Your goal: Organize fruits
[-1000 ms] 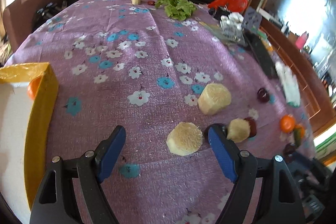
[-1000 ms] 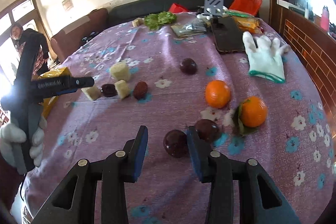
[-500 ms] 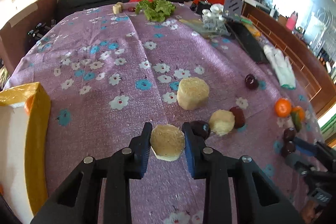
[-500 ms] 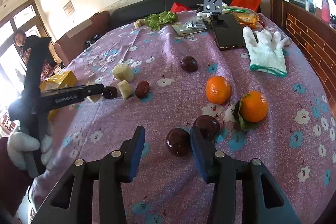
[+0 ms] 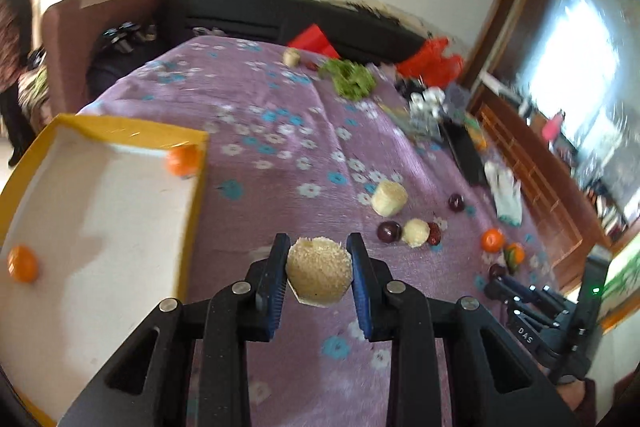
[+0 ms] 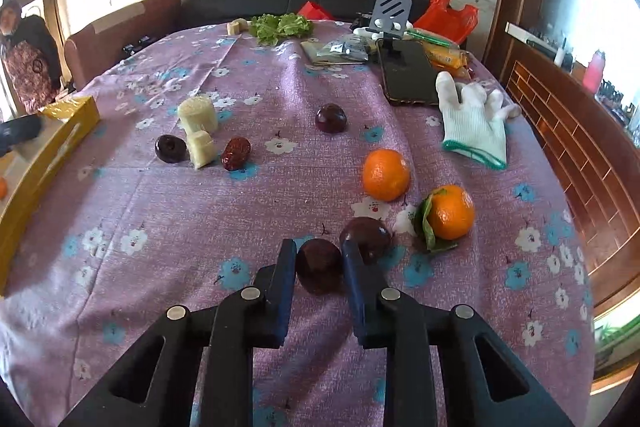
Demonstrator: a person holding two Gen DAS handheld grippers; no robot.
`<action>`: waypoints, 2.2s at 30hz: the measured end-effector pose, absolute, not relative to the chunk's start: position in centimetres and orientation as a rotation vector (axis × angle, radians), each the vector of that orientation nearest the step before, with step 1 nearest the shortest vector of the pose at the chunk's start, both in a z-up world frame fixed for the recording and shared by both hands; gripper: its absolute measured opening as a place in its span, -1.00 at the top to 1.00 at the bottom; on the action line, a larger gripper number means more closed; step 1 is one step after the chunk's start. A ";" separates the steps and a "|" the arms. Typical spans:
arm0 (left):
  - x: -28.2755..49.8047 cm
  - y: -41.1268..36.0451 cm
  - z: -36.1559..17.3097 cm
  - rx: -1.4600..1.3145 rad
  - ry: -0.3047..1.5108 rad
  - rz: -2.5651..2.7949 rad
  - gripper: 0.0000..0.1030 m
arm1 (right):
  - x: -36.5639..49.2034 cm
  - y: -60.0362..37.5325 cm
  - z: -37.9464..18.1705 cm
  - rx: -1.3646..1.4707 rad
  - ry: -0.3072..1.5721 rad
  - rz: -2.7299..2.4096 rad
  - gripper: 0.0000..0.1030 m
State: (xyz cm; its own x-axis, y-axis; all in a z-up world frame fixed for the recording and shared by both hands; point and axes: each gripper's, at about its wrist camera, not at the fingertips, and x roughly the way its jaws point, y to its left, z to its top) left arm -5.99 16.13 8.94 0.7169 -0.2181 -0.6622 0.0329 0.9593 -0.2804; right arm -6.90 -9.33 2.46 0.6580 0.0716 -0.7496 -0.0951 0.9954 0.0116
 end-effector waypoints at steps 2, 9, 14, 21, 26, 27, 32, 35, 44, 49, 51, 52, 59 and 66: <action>-7.0 17.8 9.1 -0.286 0.744 -0.122 0.45 | -7.2 -9.5 2.8 -0.010 0.847 0.088 0.52; -10.9 24.5 9.0 -0.371 0.705 -0.011 0.45 | -9.6 -6.9 6.6 0.023 0.795 0.167 0.51; -13.7 29.4 8.2 -0.371 0.706 0.139 0.45 | -10.0 -0.5 9.5 0.047 0.771 0.370 0.51; -15.8 35.6 6.4 -0.439 0.729 0.289 0.45 | -8.9 11.9 10.2 0.086 0.850 0.729 0.50; -15.9 37.1 5.2 -0.466 0.755 0.307 0.45 | -9.2 20.0 7.9 0.005 0.908 0.834 0.49; -15.8 37.2 5.0 -0.468 0.761 0.306 0.45 | -9.2 21.2 7.3 -0.012 0.920 0.842 0.49; -15.9 37.4 4.7 -0.469 0.769 0.297 0.45 | -9.3 24.6 4.5 -0.069 0.975 0.861 0.49; -16.2 37.5 5.1 -0.479 0.756 0.293 0.25 | -9.5 25.0 3.8 -0.076 0.982 0.859 0.49; -18.2 37.6 7.9 -0.503 0.691 0.309 -0.09 | -11.3 24.7 5.0 -0.112 0.927 0.876 0.46; -18.9 36.9 9.2 -0.508 0.667 0.312 -0.17 | -11.4 23.3 6.3 -0.088 0.895 0.863 0.43; -19.1 36.0 9.9 -0.499 0.656 0.302 -0.31 | -11.4 21.9 7.0 -0.057 0.882 0.844 0.36; -19.1 35.5 10.2 -0.489 0.654 0.299 -0.36 | -11.2 21.2 7.3 -0.044 0.877 0.832 0.32; -18.4 31.0 11.6 -0.446 0.652 0.193 -0.65 | -9.9 9.8 9.5 0.024 0.797 0.618 0.05; -16.8 26.6 11.1 -0.412 0.689 0.076 -0.65 | -3.3 -3.9 8.9 0.154 0.823 0.280 0.06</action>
